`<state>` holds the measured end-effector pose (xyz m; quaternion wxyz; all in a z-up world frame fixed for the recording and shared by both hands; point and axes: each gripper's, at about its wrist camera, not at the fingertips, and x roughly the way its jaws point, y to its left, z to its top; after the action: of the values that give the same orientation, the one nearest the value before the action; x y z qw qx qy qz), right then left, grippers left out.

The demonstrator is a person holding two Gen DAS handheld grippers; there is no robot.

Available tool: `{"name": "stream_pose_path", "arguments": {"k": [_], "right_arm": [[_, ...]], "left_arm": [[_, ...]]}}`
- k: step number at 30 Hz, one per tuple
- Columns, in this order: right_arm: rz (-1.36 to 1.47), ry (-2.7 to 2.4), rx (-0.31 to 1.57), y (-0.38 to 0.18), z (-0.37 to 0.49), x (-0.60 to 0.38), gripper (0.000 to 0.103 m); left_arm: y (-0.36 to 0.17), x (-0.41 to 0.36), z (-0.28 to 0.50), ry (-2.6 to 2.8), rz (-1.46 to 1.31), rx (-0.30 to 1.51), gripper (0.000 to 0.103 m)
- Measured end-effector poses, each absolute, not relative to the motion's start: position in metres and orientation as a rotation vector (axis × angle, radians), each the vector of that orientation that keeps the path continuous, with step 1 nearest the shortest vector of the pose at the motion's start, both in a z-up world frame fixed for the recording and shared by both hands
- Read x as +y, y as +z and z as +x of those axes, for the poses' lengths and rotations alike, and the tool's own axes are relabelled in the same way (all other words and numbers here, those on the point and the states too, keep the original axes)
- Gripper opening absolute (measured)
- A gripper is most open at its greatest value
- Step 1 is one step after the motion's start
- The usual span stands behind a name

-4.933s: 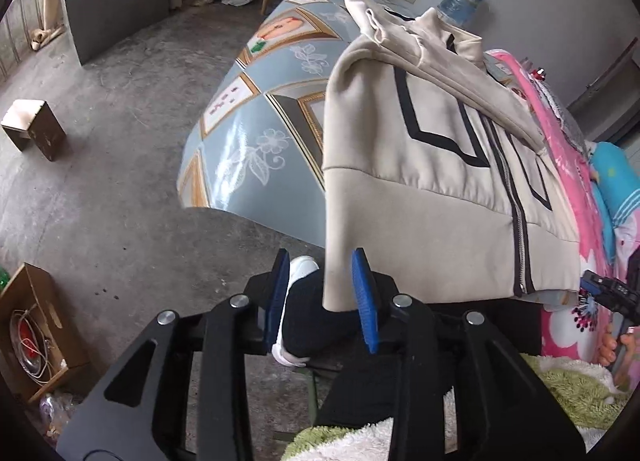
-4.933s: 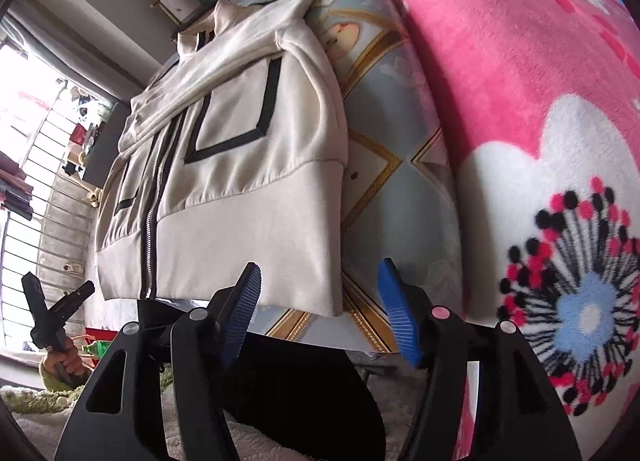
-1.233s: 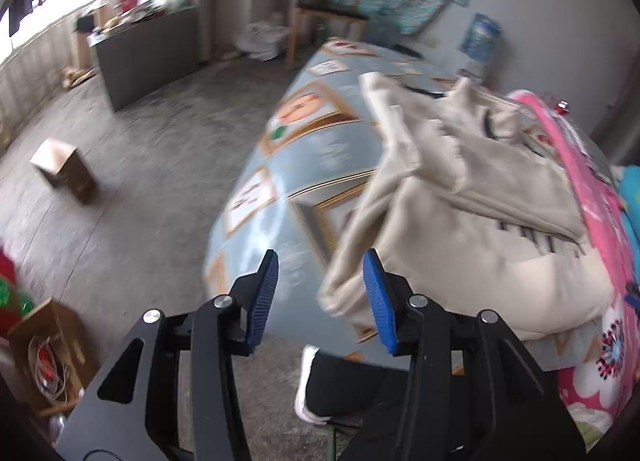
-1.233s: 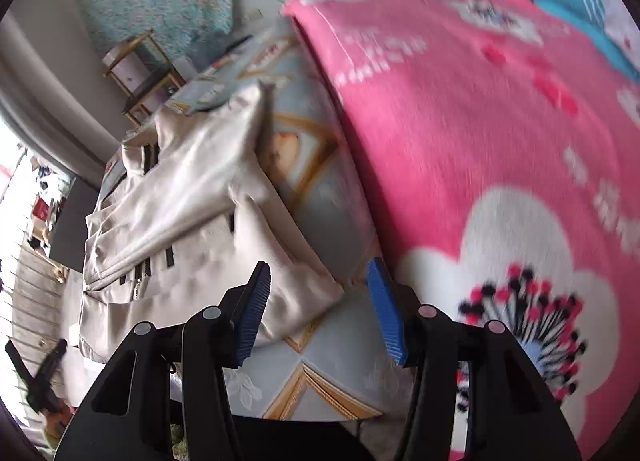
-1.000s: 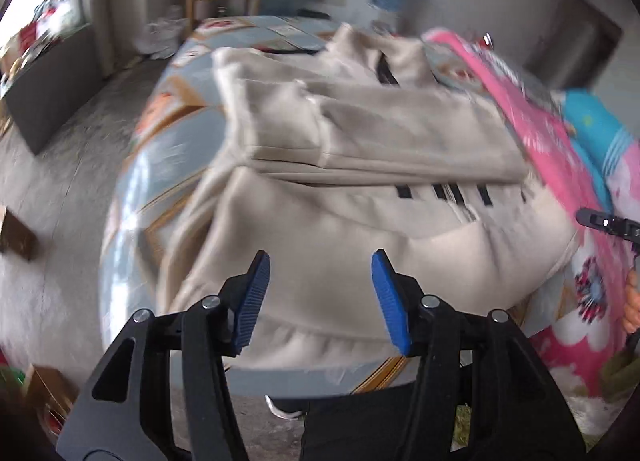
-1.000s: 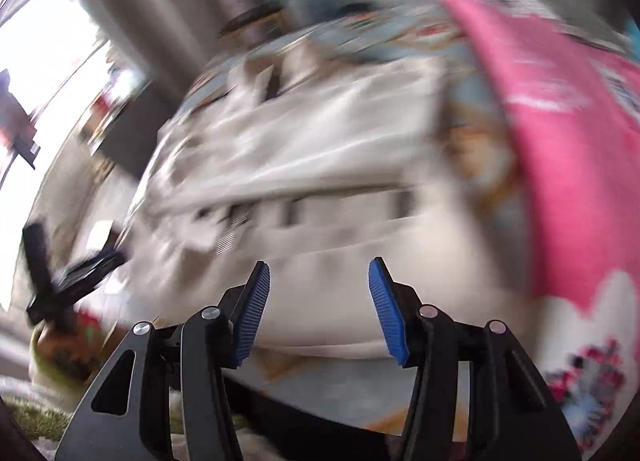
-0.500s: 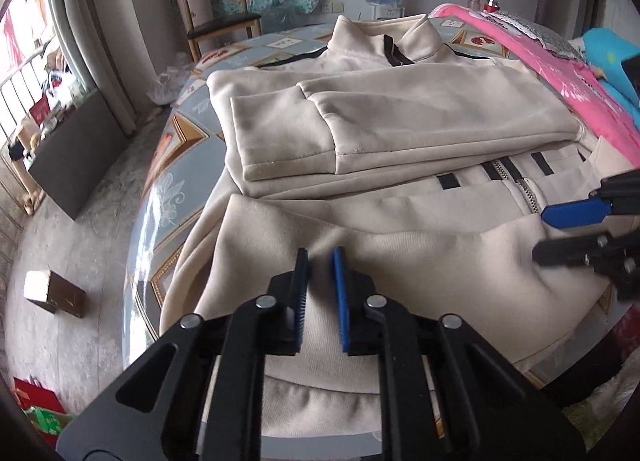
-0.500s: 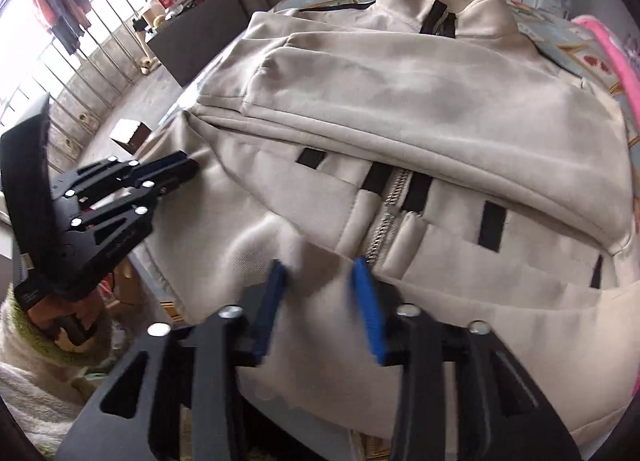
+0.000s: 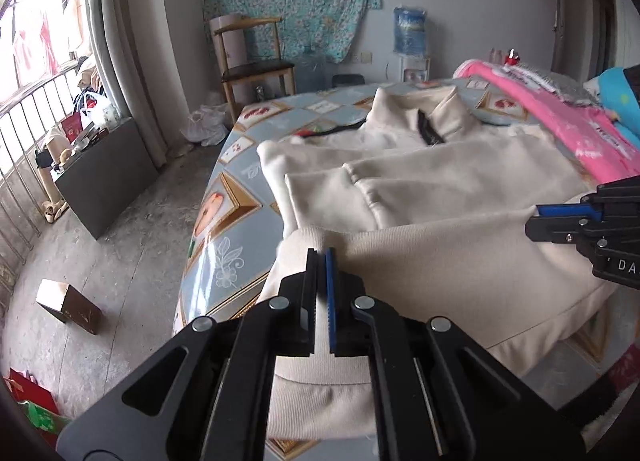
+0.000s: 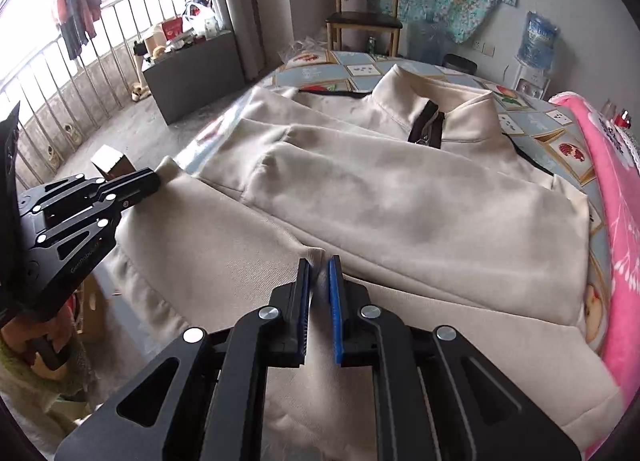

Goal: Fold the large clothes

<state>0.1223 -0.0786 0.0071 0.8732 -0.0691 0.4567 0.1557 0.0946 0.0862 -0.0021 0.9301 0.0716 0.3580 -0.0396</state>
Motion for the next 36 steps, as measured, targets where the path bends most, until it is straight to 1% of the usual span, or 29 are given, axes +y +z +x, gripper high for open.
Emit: {"name": "stream_pose_path", "arguments": {"k": [5,7,8,10,11,12,13,14,16,19,22,26,27,29,30,31,33,36], "right_arm": [[-0.16,0.302,1.009,-0.034,0.14,-0.074,0.011],[-0.089,0.331,1.028,-0.032,0.139,-0.084,0.014],[-0.031,0.35,1.047,-0.027,0.139,-0.094,0.018],[0.077,0.341,1.048,-0.01,0.133,-0.122,0.02],[0.116,0.326,1.032,0.0,0.128,-0.138,0.023],[0.148,0.297,1.015,0.009,0.123,-0.155,0.036],[0.169,0.239,0.993,0.019,0.116,-0.176,0.042],[0.172,0.184,0.978,0.026,0.109,-0.194,0.051],[0.171,0.085,0.983,0.031,0.099,-0.226,0.053],[0.195,0.009,1.054,0.018,0.092,-0.257,0.053],[0.211,0.006,1.098,0.001,0.093,-0.259,0.053],[0.183,0.013,1.106,-0.017,0.104,-0.244,0.053],[0.155,0.005,1.114,-0.023,0.107,-0.239,0.05],[0.057,-0.035,1.119,-0.035,0.109,-0.227,0.034],[0.037,-0.031,1.103,-0.034,0.108,-0.224,0.012],[0.043,-0.024,1.104,-0.032,0.106,-0.222,0.004],[0.052,-0.035,1.046,-0.018,0.101,-0.223,0.004],[0.101,-0.053,0.889,0.023,0.087,-0.227,0.004]], "left_arm": [[-0.04,0.081,0.11,-0.064,0.203,0.812,0.005],[-0.046,0.081,0.109,-0.059,0.209,0.816,0.005],[-0.046,0.08,0.108,-0.056,0.214,0.814,0.005],[-0.047,0.079,0.107,-0.056,0.219,0.815,0.005],[-0.048,0.079,0.107,-0.058,0.219,0.815,0.006],[-0.048,0.079,0.106,-0.06,0.222,0.815,0.006],[-0.049,0.078,0.106,-0.059,0.228,0.814,0.006],[-0.048,0.077,0.106,-0.058,0.235,0.812,0.006],[-0.048,0.076,0.106,-0.06,0.24,0.81,0.006],[-0.048,0.076,0.106,-0.06,0.231,0.813,0.006],[-0.048,0.075,0.106,-0.058,0.246,0.813,0.006],[-0.05,0.072,0.105,-0.05,0.273,0.806,0.006],[-0.05,0.071,0.105,-0.049,0.278,0.804,0.006],[-0.051,0.071,0.105,-0.047,0.286,0.797,0.006],[-0.051,0.071,0.104,-0.048,0.289,0.793,0.006],[-0.051,0.071,0.104,-0.048,0.293,0.789,0.006],[-0.049,0.07,0.103,-0.052,0.297,0.782,0.005],[-0.031,0.071,0.098,-0.049,0.283,0.733,0.003]]}}
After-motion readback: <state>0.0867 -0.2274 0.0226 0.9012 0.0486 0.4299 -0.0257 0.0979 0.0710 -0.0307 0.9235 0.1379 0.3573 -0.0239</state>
